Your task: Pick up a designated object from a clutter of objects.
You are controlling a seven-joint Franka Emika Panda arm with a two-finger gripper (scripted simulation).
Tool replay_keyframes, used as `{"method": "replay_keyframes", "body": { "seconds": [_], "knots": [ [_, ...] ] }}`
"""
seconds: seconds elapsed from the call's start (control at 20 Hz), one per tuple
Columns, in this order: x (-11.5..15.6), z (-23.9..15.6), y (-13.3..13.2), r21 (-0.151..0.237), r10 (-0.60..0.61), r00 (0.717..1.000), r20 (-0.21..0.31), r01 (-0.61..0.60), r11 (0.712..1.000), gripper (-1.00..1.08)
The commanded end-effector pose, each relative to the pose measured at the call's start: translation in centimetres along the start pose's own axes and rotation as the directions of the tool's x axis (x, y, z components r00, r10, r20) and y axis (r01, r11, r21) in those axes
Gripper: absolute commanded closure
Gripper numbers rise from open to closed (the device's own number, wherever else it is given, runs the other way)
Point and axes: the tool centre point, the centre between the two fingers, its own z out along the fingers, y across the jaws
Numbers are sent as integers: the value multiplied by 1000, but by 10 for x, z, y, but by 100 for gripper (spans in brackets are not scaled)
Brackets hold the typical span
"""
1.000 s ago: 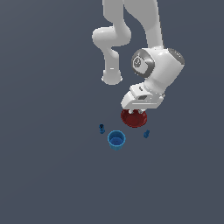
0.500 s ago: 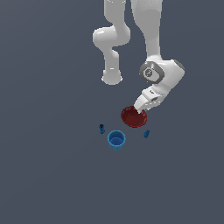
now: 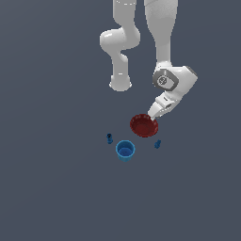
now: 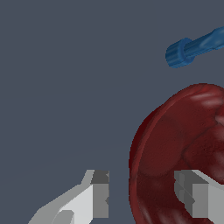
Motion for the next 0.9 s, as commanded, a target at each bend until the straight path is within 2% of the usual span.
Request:
{"method": "replay_keyframes", "body": {
  "seconds": [0.0,0.75,0.8,0.85],
  "knots": [
    [0,0,0,0,0,1000,0,0,1000,-20],
    [-1,31,-2,0,-4,1000,-1,4,1000,-20],
    [-1,31,-2,0,-4,1000,-1,4,1000,108],
    [-1,31,-2,0,-4,1000,-1,4,1000,108]
  ]
}}
